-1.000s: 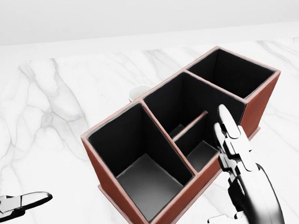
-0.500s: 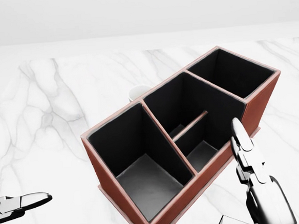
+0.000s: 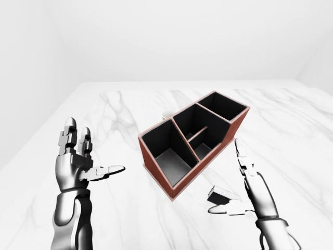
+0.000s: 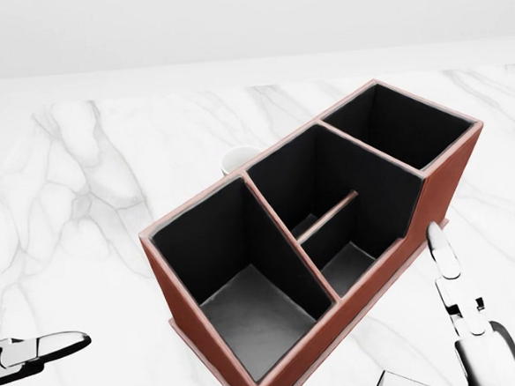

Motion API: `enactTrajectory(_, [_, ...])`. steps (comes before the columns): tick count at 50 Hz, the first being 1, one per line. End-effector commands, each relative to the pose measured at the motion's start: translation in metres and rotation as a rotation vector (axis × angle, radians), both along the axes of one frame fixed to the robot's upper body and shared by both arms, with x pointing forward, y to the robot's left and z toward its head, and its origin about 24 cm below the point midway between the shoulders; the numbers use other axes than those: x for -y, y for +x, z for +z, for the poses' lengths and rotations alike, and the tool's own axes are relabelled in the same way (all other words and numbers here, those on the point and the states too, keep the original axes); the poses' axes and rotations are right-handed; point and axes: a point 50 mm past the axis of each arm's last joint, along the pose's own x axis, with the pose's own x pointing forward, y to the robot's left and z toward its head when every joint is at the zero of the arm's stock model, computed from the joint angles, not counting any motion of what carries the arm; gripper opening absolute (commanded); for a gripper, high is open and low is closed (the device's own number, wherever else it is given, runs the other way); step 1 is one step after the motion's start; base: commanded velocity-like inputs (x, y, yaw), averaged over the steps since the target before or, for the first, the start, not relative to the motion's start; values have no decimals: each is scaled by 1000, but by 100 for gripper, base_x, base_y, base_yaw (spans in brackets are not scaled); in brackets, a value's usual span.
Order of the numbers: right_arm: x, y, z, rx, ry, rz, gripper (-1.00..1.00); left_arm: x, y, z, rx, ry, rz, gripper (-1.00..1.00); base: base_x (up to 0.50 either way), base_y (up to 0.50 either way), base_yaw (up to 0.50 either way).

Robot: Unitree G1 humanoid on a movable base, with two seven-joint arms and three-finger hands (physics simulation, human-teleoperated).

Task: Pick up the book and place it in the left compartment of the caddy.

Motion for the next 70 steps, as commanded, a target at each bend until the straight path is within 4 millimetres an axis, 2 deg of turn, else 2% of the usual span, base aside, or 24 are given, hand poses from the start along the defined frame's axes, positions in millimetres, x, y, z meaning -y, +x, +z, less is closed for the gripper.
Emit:
enactTrajectory(1, [12, -5, -2, -80, -140, -5, 100, 0, -2, 2, 7, 2, 4, 100, 0, 0, 0])
enactTrajectory(5, [12, -1, -9, -110, -144, -6, 100, -1, -3, 4, 16, 2, 8, 100, 0, 0, 0])
enactTrajectory(23, [20, 5, -11, -145, -178, 2, 100, -1, -2, 2, 7, 0, 8, 100, 0, 0, 0])
enactTrajectory(44, [30, 4, -25, -253, -210, 13, 100, -1, 0, -1, -4, 0, 7, 100, 0, 0, 0])
enactTrajectory(55, [29, 12, -14, -251, -288, 71, 100, -1, 1, -1, -8, 2, 8, 100, 0, 0, 0])
enactTrajectory(60, [32, 11, -23, -301, -299, 74, 100, -1, 0, 0, -4, 3, 9, 100, 0, 0, 0])
enactTrajectory(70, [35, 14, -23, -333, -324, 99, 100, 0, 0, 0, -4, 6, 8, 100, 0, 0, 0])
